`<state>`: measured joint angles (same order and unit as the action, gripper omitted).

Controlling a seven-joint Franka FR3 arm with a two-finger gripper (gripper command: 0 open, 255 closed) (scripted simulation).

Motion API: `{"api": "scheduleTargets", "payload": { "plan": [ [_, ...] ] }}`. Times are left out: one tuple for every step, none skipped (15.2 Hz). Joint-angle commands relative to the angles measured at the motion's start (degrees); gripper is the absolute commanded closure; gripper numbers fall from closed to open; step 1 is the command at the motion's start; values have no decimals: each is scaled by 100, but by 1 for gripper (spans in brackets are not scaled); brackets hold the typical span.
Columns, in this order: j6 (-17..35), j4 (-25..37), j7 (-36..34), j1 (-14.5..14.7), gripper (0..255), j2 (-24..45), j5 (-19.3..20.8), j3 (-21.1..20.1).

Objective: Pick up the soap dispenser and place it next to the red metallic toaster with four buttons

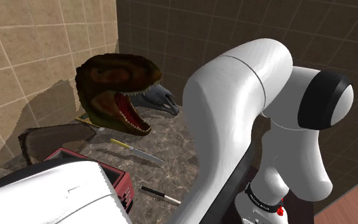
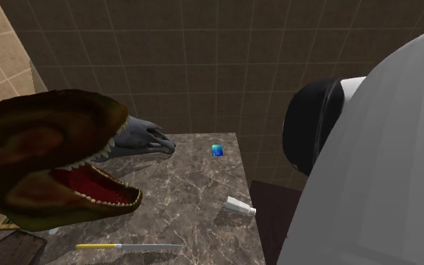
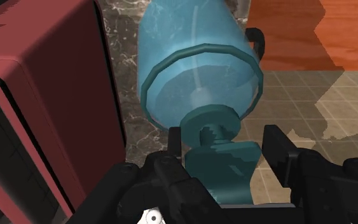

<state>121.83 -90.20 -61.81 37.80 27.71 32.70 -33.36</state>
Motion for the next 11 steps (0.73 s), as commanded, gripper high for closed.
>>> {"api": "scheduleTargets", "payload": {
  "plan": [
    [126, -89, -59, 3, 255, 42, 56, 28],
    [127, -90, -59, 3, 255, 41, 56, 27],
    [127, -89, -59, 3, 255, 42, 56, 28],
    [127, -89, -59, 3, 255, 42, 56, 28],
    [127, -89, -59, 4, 255, 42, 56, 28],
    [127, -89, -59, 4, 255, 42, 56, 28],
    [127, -89, -59, 4, 255, 42, 56, 28],
    [127, -89, -59, 4, 255, 42, 56, 28],
    [128, -90, -60, 4, 0, 42, 57, 29],
    [128, -92, -60, 4, 0, 41, 56, 28],
    [128, -92, -60, 3, 0, 41, 56, 28]
  ]
}}
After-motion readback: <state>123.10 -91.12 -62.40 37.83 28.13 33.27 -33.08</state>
